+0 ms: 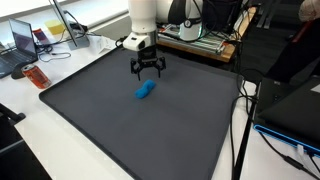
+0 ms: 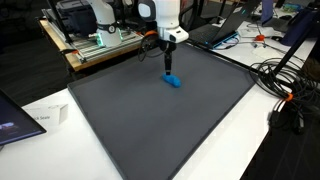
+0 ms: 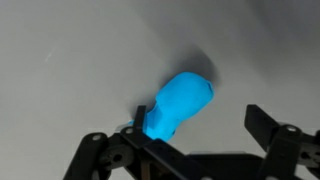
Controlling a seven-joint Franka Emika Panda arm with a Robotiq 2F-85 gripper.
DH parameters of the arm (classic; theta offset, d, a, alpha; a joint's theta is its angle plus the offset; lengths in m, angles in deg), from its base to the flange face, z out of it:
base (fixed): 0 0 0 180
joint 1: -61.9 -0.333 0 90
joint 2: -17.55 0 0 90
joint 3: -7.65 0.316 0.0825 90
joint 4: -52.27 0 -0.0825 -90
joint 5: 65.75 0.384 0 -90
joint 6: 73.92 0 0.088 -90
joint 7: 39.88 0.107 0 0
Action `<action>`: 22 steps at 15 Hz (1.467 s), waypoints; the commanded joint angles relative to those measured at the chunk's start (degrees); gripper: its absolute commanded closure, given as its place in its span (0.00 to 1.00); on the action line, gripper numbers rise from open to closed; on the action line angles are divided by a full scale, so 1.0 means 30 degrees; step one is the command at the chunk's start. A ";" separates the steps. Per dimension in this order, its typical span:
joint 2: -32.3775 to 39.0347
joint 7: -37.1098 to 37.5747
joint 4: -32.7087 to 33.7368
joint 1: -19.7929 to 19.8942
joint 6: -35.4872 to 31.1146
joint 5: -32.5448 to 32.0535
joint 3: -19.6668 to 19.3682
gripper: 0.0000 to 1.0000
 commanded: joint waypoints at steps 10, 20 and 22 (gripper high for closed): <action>0.0912 -0.4394 0.0146 0.1203 -0.0721 -0.1644 0.0733 0.00; 0.1633 -0.4837 0.0662 0.0900 -0.0713 -0.2299 0.0462 0.00; 0.1836 -0.4814 0.0934 0.0842 -0.0632 -0.2506 0.0436 0.00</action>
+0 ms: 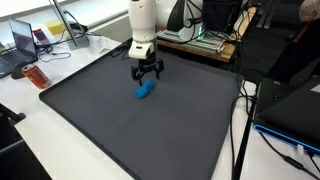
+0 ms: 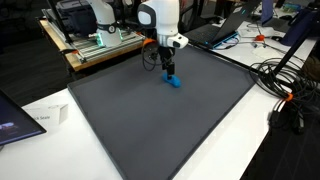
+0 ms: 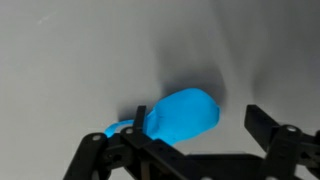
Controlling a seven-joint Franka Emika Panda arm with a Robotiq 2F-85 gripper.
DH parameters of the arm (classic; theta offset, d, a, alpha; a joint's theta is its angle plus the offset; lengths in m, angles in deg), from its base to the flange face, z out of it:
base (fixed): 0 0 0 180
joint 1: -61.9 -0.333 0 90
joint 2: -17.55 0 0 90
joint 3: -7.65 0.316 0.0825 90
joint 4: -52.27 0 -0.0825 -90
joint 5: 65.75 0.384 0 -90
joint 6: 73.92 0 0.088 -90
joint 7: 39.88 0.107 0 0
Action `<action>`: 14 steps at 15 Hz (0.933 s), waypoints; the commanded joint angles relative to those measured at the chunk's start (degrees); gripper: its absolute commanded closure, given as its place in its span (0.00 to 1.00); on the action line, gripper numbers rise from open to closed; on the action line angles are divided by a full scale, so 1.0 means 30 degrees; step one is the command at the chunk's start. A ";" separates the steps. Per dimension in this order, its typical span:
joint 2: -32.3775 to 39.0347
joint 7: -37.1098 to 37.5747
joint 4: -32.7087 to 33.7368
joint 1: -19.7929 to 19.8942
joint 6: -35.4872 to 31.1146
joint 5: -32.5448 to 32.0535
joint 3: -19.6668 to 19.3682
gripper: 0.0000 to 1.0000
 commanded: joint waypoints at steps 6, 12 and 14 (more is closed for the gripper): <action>0.1067 -0.0001 0.1201 0.0039 0.0280 -0.1147 -0.0160 0.00; 0.1333 0.0126 0.1361 0.0120 0.0593 -0.0955 -0.0030 0.36; 0.1259 0.0215 0.1359 0.0008 0.0687 -0.1090 -0.0151 0.52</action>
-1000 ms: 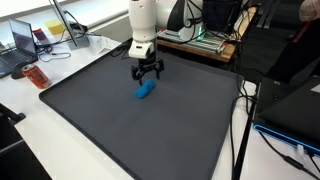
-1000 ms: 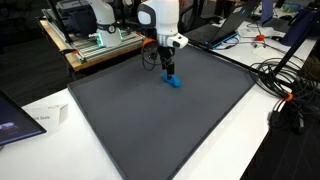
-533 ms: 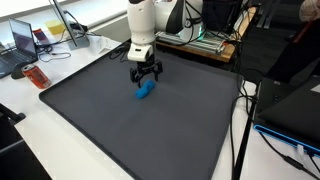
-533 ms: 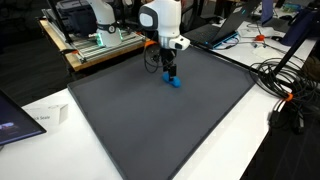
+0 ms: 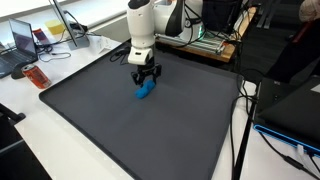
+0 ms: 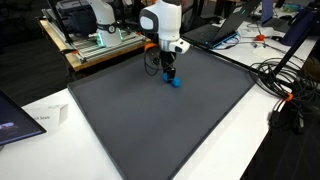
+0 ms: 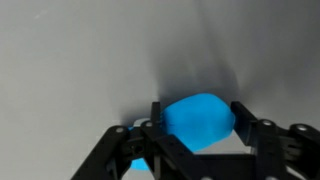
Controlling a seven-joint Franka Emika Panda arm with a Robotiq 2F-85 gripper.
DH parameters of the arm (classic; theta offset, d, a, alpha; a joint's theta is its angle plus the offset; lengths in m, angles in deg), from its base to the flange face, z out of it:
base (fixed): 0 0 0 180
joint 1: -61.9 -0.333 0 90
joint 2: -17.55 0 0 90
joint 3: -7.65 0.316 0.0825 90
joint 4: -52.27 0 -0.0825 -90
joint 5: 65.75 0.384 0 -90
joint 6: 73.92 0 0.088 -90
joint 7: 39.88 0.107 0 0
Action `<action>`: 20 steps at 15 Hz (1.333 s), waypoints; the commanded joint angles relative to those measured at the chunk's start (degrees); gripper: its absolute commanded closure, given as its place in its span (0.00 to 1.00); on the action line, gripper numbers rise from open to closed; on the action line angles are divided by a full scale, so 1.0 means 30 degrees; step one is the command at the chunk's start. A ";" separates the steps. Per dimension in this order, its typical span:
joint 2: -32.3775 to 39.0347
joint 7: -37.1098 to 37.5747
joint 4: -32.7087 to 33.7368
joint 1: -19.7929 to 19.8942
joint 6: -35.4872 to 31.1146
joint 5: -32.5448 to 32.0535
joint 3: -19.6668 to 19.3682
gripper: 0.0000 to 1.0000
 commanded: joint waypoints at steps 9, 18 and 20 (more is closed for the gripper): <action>-0.0271 0.0275 0.0364 -0.0138 0.0931 -0.0609 -0.0150 0.98; -0.0956 0.0246 0.0088 -0.0085 0.2105 -0.0319 0.0137 0.23; -0.1347 0.0539 -0.0081 -0.0274 0.2334 -0.0519 -0.0083 0.11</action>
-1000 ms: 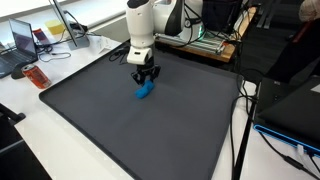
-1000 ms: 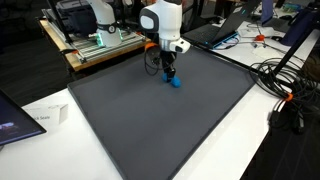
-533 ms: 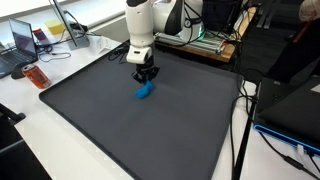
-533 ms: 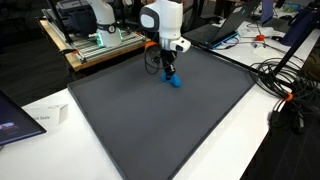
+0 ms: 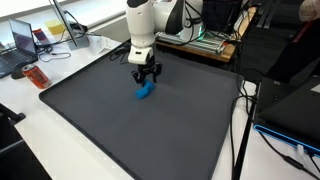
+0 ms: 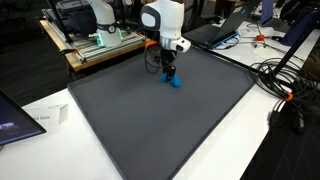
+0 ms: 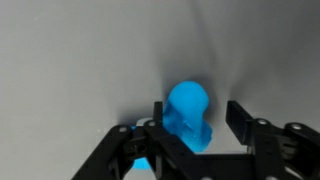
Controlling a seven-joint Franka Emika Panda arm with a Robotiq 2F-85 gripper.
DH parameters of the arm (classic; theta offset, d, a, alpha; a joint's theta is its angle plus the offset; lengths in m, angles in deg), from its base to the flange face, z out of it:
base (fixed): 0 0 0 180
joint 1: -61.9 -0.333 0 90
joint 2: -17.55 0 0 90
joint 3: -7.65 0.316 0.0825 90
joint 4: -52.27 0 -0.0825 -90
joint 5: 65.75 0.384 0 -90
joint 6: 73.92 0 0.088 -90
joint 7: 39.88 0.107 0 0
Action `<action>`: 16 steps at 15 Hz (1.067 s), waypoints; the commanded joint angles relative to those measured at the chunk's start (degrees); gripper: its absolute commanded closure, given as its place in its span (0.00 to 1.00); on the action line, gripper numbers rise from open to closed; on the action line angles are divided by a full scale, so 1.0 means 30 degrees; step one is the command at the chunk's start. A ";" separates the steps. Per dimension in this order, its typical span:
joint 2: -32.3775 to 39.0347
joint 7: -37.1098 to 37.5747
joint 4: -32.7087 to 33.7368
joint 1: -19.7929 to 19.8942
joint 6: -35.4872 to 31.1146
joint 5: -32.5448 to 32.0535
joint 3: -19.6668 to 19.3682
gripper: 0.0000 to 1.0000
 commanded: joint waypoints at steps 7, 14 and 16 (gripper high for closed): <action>-0.2850 0.3177 -0.0895 -0.0639 0.1300 0.0229 -0.0252 0.00; -0.5030 1.0364 -0.1781 -0.1335 0.2419 0.1420 0.0014 0.00; -0.5607 1.2430 -0.2237 -0.1684 0.2011 0.1666 -0.0061 0.00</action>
